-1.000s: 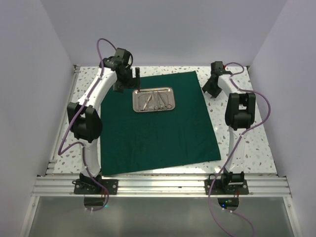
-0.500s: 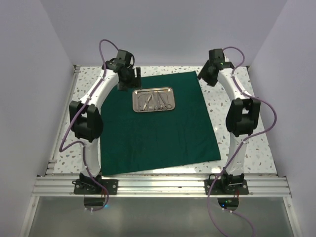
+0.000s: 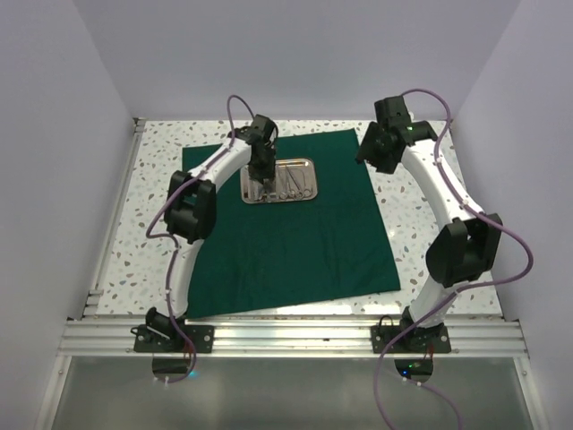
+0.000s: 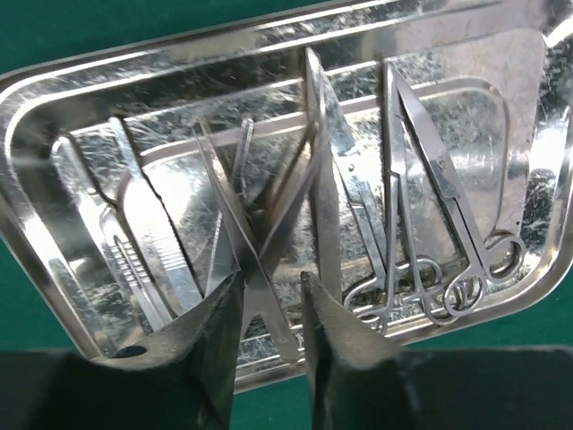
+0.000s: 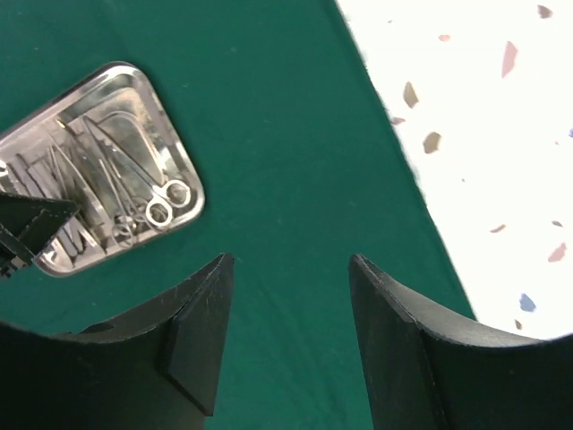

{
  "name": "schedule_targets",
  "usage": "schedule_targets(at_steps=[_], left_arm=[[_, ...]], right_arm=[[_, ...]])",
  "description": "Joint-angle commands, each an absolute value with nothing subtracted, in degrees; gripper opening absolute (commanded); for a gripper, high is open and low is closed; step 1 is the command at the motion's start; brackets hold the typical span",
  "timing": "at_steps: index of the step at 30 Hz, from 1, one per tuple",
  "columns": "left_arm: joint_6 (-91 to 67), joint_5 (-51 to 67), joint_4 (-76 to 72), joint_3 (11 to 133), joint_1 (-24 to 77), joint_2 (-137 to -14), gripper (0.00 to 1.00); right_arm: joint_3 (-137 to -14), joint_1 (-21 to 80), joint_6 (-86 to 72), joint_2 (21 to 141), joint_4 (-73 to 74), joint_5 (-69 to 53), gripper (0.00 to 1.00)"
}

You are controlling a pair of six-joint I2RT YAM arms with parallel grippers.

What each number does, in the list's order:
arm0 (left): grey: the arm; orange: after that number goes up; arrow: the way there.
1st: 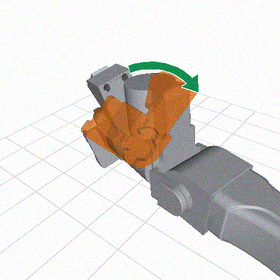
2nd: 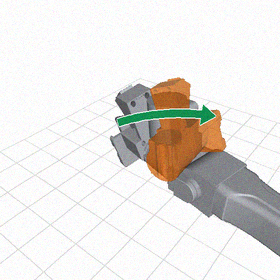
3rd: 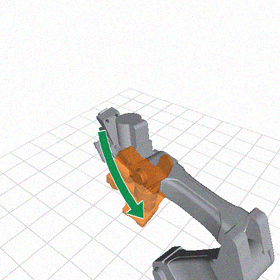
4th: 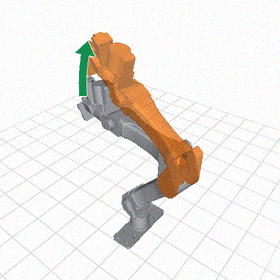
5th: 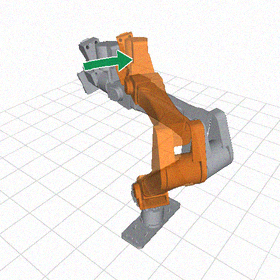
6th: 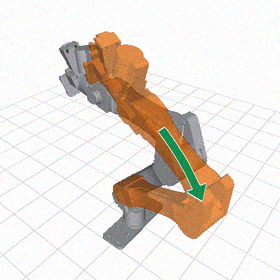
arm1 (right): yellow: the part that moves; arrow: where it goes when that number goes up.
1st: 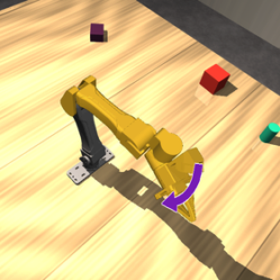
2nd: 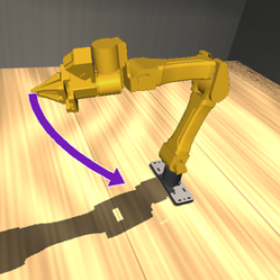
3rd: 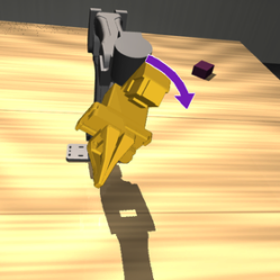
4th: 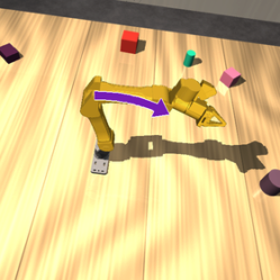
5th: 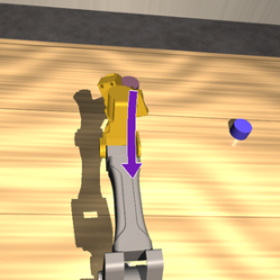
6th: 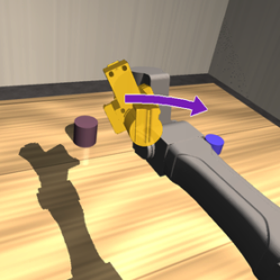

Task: Open and lay out the surgical kit
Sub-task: Pick up the medical item from the container.

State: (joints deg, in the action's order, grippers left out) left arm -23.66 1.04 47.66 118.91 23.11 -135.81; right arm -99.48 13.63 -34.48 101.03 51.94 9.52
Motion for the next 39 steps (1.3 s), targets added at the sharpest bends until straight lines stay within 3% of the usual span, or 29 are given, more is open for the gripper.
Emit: schedule_targets(at_steps=[1, 19, 39], left_arm=[[-24.96, 0.18, 46.75, 122.26, 24.78, -134.83, 0.34], [-28.92, -5.8, 45.36, 106.88, 27.77, -125.68, 0.35], [-30.41, -7.03, 48.25, 113.47, 28.48, -134.91, 0.41]], right_arm=[[-96.43, 13.36, -33.31, 95.81, 53.53, 12.12, 0.58], [-93.16, 13.36, -32.96, 93.51, 54.67, 13.8, 0.58], [-94.22, 13.1, -30.5, 94.4, 56.16, 14.5, 0.58]])
